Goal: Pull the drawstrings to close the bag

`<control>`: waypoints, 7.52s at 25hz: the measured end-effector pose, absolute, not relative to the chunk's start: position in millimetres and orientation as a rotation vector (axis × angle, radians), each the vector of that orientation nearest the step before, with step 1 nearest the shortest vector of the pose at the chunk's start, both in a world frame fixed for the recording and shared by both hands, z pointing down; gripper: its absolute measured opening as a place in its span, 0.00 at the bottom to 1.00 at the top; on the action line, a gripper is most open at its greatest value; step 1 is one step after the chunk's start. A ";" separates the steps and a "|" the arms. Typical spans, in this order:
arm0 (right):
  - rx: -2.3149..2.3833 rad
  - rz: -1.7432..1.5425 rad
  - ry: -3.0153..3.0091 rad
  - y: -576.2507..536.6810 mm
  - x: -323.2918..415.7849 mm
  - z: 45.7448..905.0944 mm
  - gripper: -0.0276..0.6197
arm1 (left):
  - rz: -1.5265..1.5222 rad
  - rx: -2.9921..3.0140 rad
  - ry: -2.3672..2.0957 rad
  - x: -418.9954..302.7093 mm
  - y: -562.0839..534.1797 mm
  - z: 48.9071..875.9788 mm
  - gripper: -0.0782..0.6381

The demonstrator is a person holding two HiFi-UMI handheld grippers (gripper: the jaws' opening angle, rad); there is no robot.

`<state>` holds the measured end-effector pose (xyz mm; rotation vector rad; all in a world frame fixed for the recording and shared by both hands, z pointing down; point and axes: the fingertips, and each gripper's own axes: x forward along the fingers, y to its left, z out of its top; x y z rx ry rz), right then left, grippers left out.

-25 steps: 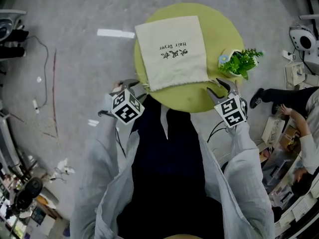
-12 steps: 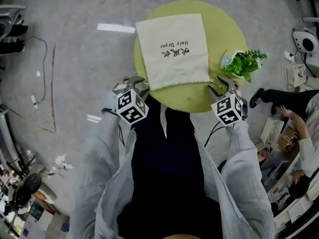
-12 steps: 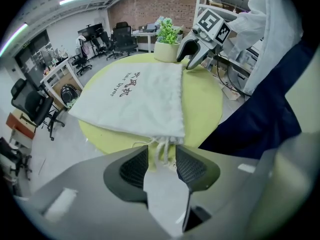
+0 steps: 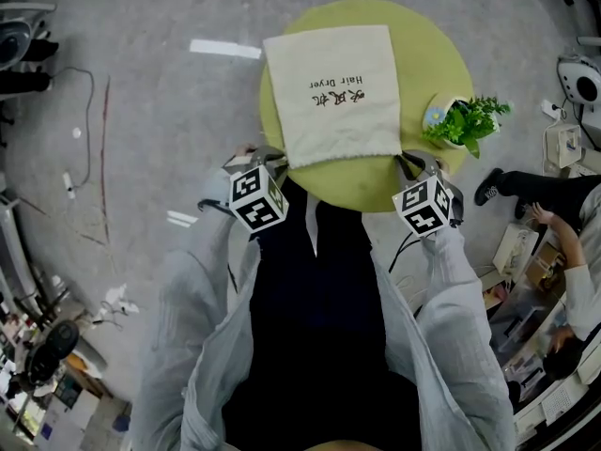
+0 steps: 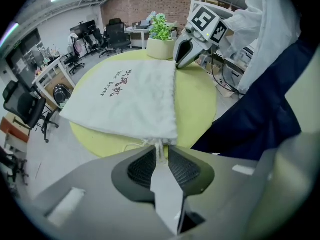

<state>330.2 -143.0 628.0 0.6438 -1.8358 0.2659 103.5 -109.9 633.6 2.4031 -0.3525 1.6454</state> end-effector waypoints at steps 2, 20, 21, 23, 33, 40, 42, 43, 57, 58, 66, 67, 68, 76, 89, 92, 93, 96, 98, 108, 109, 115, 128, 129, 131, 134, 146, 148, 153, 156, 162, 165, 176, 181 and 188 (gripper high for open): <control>0.645 0.271 -1.824 -140.3 328.9 628.4 0.09 | 1.615 2.368 -0.372 102.4 -109.7 632.6 0.23; 0.593 0.039 -1.658 -125.7 335.2 620.8 0.06 | 1.910 2.294 -0.570 76.3 -119.1 635.8 0.15; 0.583 0.030 -1.653 -124.2 335.5 620.4 0.06 | 1.894 2.299 -0.562 75.4 -119.0 635.2 0.15; 0.566 0.024 -1.654 -121.0 335.3 619.3 0.06 | 1.861 2.309 -0.547 73.6 -119.5 632.9 0.15; 0.529 0.028 -1.634 -110.6 335.7 615.7 0.06 | 1.937 2.305 -0.553 57.4 -126.3 631.8 0.15; 0.563 0.020 -1.599 -111.0 345.4 615.9 0.06 | 1.973 2.293 -0.541 46.4 -125.7 633.9 0.15; 0.564 0.011 -1.593 -110.8 347.9 615.7 0.06 | 1.974 2.293 -0.548 43.0 -126.0 632.3 0.15; 0.563 0.011 -1.592 -110.8 349.2 615.5 0.06 | 1.981 2.293 -0.554 41.4 -127.0 631.6 0.15; 0.542 0.010 -1.554 -110.4 368.2 614.6 0.06 | 2.063 2.222 -0.581 12.2 -138.9 634.0 0.15; 0.542 0.005 -1.550 -111.0 369.2 614.3 0.06 | 2.087 2.216 -0.586 9.5 -140.6 635.2 0.15; 0.550 -0.002 -1.520 -109.9 385.3 608.3 0.05 | 2.125 2.181 -0.613 -3.4 -146.8 637.3 0.15; 0.551 -0.005 -1.517 -108.9 386.4 608.2 0.05 | 2.131 2.180 -0.616 -4.4 -147.6 636.9 0.15; 0.552 -0.012 -1.512 -107.9 387.9 608.2 0.05 | 2.135 2.180 -0.619 -5.2 -148.5 636.5 0.15; 0.558 -0.021 -1.472 -104.6 402.5 608.4 0.05 | 2.152 2.160 -0.643 -15.3 -154.4 634.3 0.15; 0.602 0.038 -1.431 -99.6 427.7 601.9 0.05 | 2.177 2.118 -0.692 -37.8 -171.9 631.0 0.15; 0.615 0.055 -1.419 -97.2 436.2 602.3 0.05 | 2.188 2.104 -0.698 -43.3 -174.6 633.5 0.15; 0.621 0.063 -1.417 -96.1 438.8 602.5 0.05 | 2.186 2.099 -0.702 -44.6 -174.9 634.8 0.15; 0.634 0.086 -1.412 -91.9 442.6 603.7 0.05 | 2.190 2.094 -0.706 -46.3 -175.0 636.1 0.15; 0.631 0.093 -1.393 -89.0 443.9 605.2 0.05 | 2.191 2.091 -0.697 -44.2 -173.1 635.7 0.15; 0.836 0.369 -1.570 -97.5 415.0 581.4 0.06 | 1.845 2.124 -0.627 -7.3 -155.7 610.1 0.15; 0.862 0.391 -1.605 -99.9 408.0 575.1 0.06 | 1.760 2.138 -0.628 0.9 -154.9 602.5 0.15; 0.974 0.485 -1.821 -119.7 360.5 550.7 0.06 | 1.420 2.251 -0.608 52.2 -155.0 571.7 0.15; 1.187 0.719 -2.097 -180.7 277.8 539.5 0.06 | 0.831 2.350 -0.710 144.0 -191.3 532.2 0.15; 1.188 0.728 -2.106 -182.8 274.4 540.1 0.07 | 0.803 2.354 -0.707 148.2 -193.4 529.8 0.16; 1.175 0.753 -2.133 -185.4 267.7 540.3 0.15 | 0.764 2.371 -0.703 154.6 -196.8 525.4 0.22; 1.156 0.795 -2.174 -186.9 263.3 538.1 0.32 | 0.742 2.391 -0.671 160.8 -196.0 521.1 0.33; 1.270 0.821 -2.258 -182.0 293.3 503.4 0.52 | 0.624 2.367 -0.651 143.2 -197.9 498.5 0.62; 1.285 0.818 -2.278 -181.3 296.2 493.8 0.52 | 0.661 2.393 -0.639 144.5 -199.8 494.6 0.63; 1.285 0.763 -2.300 -177.7 295.9 473.3 0.52 | 0.694 2.461 -0.622 149.8 -209.5 470.6 0.63; 1.301 0.748 -2.330 -179.3 292.8 461.5 0.52 | 0.679 2.501 -0.631 151.1 -216.4 454.0 0.63; 1.368 0.707 -2.407 -178.5 293.1 431.3 0.51 | 0.606 2.547 -0.691 146.2 -216.1 423.6 0.60; 1.428 0.704 -2.463 -176.7 296.9 409.9 0.39 | 0.549 2.549 -0.725 141.6 -207.8 415.5 0.51; 1.557 0.497 -2.517 -176.1 301.1 362.0 0.05 | 0.295 2.649 -0.836 145.7 -203.5 377.6 0.13; 1.590 0.491 -2.487 -166.0 306.4 373.8 0.05 | 0.231 2.657 -0.798 152.0 -197.5 376.9 0.13; 1.611 0.508 -2.464 -160.8 311.1 381.6 0.05 | 0.187 2.633 -0.764 156.9 -193.7 380.3 0.13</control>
